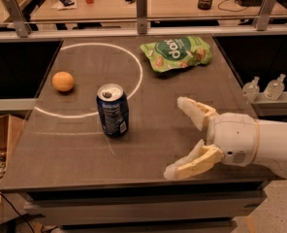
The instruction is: Pick pepsi can
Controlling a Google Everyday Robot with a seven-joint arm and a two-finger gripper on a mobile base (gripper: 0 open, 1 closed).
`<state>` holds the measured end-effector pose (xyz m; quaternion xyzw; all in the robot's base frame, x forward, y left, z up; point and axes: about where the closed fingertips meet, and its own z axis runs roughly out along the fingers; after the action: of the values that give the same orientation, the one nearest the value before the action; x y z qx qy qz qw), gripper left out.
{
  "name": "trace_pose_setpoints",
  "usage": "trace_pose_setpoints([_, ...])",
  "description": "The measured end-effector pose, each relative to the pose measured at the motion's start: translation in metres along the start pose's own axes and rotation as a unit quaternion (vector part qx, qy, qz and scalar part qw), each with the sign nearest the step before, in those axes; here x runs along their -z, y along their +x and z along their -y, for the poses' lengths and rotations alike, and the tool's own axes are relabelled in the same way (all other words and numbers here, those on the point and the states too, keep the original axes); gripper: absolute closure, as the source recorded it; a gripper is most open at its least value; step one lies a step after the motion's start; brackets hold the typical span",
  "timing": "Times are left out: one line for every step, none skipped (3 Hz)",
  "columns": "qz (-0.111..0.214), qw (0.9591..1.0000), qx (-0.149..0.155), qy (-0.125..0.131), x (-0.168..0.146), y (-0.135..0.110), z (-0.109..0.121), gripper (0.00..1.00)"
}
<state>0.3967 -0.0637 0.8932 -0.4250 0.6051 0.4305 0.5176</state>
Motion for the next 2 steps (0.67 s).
trace_pose_setpoints([0.013,0.9998,0.011,-0.012,-0.037,0.005,0.0,0.0])
trace_pose_setpoints([0.021,0.9992,0.019,-0.028,-0.069,0.006,0.0,0.0])
